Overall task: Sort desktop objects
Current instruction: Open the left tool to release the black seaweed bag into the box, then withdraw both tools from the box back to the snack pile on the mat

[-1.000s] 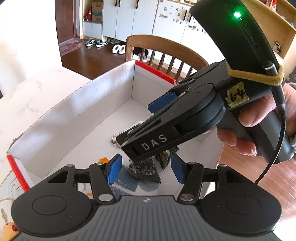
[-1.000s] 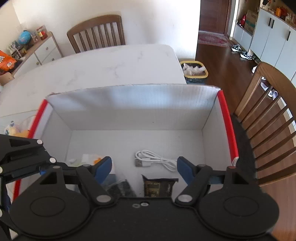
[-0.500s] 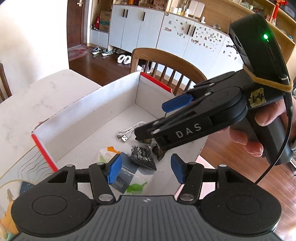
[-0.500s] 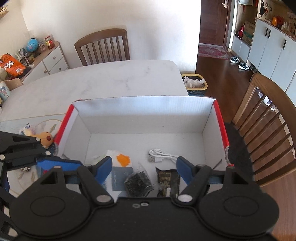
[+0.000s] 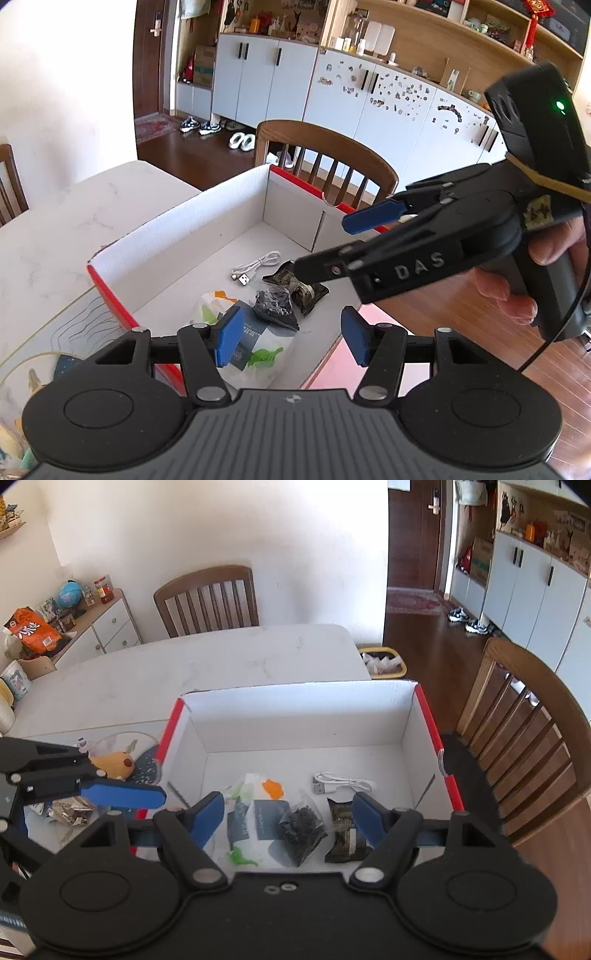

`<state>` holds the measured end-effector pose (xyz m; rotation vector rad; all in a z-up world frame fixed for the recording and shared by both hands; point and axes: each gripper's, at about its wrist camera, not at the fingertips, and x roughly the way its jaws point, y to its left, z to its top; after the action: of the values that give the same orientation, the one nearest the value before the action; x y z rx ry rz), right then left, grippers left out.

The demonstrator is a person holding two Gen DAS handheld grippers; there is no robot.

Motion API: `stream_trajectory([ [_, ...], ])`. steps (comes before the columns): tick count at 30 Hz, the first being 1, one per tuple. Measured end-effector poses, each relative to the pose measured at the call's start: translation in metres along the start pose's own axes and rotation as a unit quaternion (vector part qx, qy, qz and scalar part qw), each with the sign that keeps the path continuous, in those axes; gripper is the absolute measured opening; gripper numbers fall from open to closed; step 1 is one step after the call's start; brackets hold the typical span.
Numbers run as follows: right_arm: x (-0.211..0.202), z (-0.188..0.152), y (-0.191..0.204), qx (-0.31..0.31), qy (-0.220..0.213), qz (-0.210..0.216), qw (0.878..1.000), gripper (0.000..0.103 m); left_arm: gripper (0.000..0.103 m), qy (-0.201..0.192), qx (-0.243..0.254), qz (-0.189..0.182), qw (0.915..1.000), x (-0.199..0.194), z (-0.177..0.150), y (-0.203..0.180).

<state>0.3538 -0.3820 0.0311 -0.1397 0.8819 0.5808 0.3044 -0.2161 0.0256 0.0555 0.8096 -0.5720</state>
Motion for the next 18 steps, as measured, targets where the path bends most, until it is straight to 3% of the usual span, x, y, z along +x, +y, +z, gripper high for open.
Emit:
stream_trajectory([
  [8,-0.019,-0.015,0.022,0.008,-0.019,-0.002,1.0,0.08,0.057,-0.019,0.01,0.014,0.9997,-0.03,-0.017,0.002],
  [11,-0.025,-0.02,0.032,0.008,-0.028,-0.007,1.0,0.082,0.065,-0.028,0.012,0.018,0.9994,-0.041,-0.025,0.005],
  [18,-0.037,-0.034,0.053,0.01,-0.054,-0.011,0.998,0.091,0.074,-0.045,0.014,0.02,0.9987,-0.065,-0.041,0.013],
])
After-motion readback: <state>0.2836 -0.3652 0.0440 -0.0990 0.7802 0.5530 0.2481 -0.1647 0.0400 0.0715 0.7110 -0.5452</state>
